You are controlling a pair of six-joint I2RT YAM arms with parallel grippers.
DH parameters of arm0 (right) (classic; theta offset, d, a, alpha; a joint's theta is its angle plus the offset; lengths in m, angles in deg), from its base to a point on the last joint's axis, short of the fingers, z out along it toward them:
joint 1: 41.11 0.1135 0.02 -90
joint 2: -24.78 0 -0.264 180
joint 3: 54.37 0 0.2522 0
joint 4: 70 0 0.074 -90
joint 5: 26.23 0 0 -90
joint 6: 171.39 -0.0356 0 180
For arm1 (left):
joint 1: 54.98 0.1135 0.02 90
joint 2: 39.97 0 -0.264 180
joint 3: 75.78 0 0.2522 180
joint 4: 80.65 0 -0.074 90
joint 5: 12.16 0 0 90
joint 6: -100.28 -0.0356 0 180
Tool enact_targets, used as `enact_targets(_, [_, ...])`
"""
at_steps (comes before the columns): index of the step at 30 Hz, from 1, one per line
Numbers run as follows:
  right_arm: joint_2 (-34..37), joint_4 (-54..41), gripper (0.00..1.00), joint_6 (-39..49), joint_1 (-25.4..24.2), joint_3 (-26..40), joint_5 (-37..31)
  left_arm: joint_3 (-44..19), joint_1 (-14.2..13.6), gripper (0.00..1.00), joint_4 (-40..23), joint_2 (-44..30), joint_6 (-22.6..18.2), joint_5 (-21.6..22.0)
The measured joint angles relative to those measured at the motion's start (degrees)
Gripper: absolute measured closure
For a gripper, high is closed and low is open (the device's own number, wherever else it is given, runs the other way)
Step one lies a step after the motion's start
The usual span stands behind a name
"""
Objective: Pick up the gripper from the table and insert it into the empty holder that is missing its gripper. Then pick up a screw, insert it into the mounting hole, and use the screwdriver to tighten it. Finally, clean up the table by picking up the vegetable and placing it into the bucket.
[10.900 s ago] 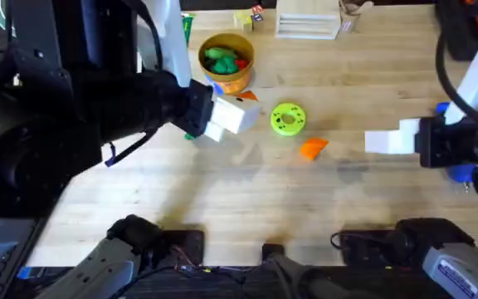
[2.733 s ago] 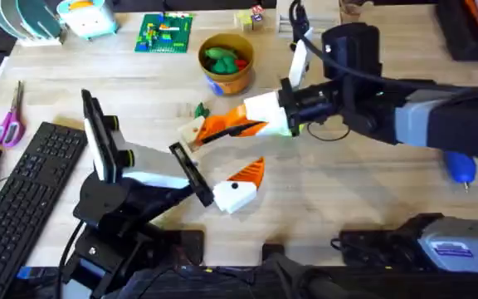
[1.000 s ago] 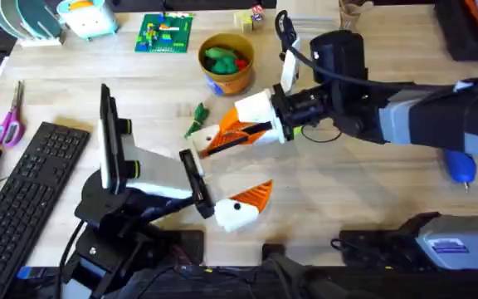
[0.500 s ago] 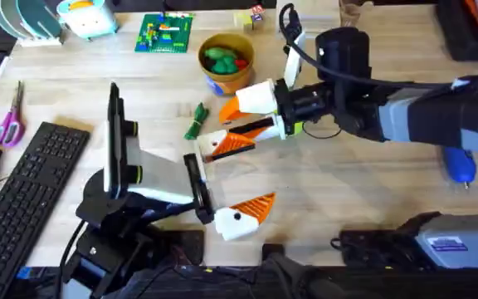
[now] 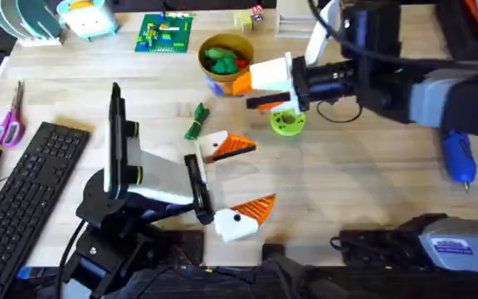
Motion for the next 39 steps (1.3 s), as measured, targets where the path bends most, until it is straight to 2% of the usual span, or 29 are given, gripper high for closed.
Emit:
enact_targets(5, [-5.29,-22.2,0.063,13.61,-1.49,6.44,-11.5,0.0,0.0,0.008,-0.02,0.02,0.01,-0.02])
enact_targets(9, [-8.87,-38.37,0.061,24.85,-1.05,11.52,-24.64,0.0,0.0,0.008,-0.02,0.02,0.02,-0.02])
enact_targets(14, [-10.73,-48.55,0.06,34.79,2.31,13.42,-43.4,0.0,0.0,0.008,-0.02,0.02,0.01,-0.01])
enact_targets(17, [-8.77,-50.18,0.058,37.9,4.2,13.42,-49.52,0.0,0.0,0.008,-0.02,0.02,0.0,-0.02])
enact_targets(23, [-2.61,-48.38,0.059,41.33,7.01,13.42,-54.54,0.0,0.0,0.008,-0.02,0.02,0.0,-0.02])
enact_targets(26, [0.13,-46.49,0.125,41.98,8.35,13.42,-55.41,0.0,0.0,0.008,-0.02,0.02,0.02,-0.02])
enact_targets(29, [1.91,-43.96,0.232,42.91,9.68,13.42,-56.03,0.0,0.0,0.008,-0.02,0.02,0.0,-0.02])
enact_targets(34, [4.09,-42.12,0.516,44.85,11.72,13.42,-56.91,0.0,0.0,0.008,-0.02,0.02,0.0,-0.02])
enact_targets(39, [6.53,-41.86,0.563,45.55,12.59,13.42,-57.78,0.0,0.0,0.008,-0.02,0.01,0.0,-0.01])
